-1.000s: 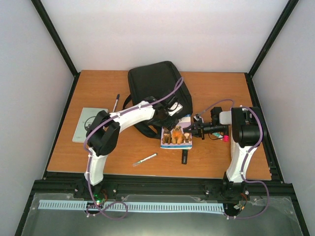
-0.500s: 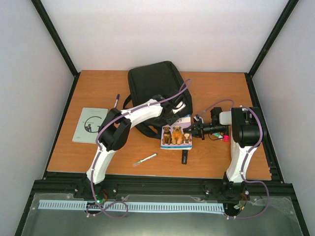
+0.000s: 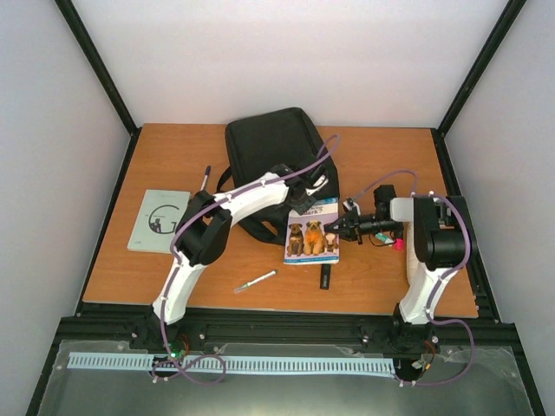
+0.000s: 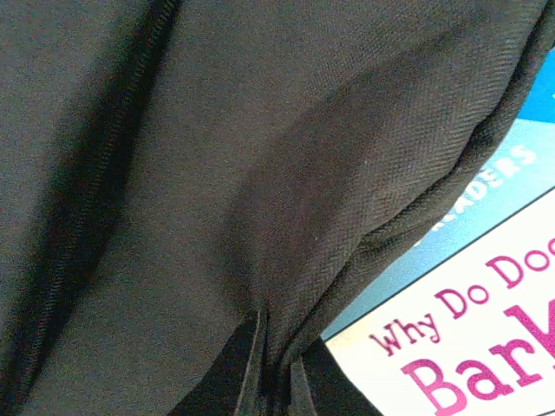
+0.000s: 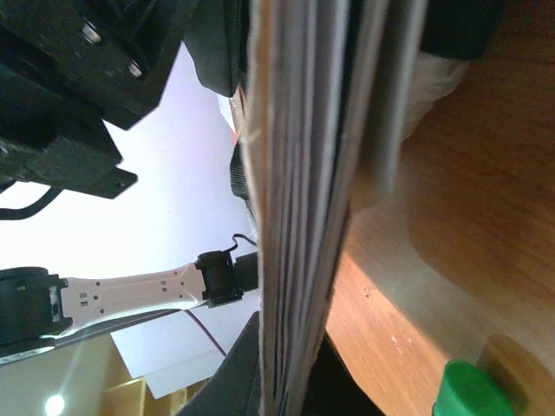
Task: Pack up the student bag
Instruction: Place the book in the student bag.
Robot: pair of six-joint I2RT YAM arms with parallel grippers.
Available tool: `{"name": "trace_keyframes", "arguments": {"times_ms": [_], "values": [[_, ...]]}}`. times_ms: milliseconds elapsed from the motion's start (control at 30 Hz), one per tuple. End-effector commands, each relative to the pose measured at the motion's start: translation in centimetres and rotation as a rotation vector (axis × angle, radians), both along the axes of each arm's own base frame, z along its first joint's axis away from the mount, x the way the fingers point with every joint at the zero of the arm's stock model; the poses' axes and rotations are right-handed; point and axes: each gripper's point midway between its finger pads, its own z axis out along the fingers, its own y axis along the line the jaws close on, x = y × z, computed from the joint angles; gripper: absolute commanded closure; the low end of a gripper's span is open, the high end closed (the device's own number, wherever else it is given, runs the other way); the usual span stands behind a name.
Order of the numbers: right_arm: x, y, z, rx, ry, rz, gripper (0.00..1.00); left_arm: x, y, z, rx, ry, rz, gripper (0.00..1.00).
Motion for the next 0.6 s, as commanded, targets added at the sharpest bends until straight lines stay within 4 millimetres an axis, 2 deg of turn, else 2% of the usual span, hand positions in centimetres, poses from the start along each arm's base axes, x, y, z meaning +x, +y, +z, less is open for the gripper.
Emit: {"name": "trace_keyframes", "arguments": {"times_ms": [0,133,167,400,500,567], "values": [[-0.6,0.0,1.9,-0.012,-0.078,-0.002,0.97,1.4,-0.6,7.7,-0.119,-0.158,0.035,0.99],[-0.9,-0.1,2.3,-0.027,-0.099,-0.005,0.97,1.6,-0.6,12.6,-0.217,-0.256,0.060,0.99],[-0.7,-0.2,2.4,-0.034,-0.114,-0.003,0.97,1.6,-0.5,14.4,-0.254,-0.290,0.064,0.99],[-0.3,0.2,4.6,0.051,-0.154,0.018,0.97,0.2,-0.2,21.8,-0.415,-0.401,0.024,0.99],[-0.2,0.3,6.5,0.095,-0.197,0.032,0.97,-0.6,-0.5,23.2,-0.457,-0.411,-0.020,0.99],[0.0,0.4,7.5,0.104,-0.210,0.035,0.97,-1.0,-0.8,23.3,-0.469,-0.402,-0.045,0.99]]}}
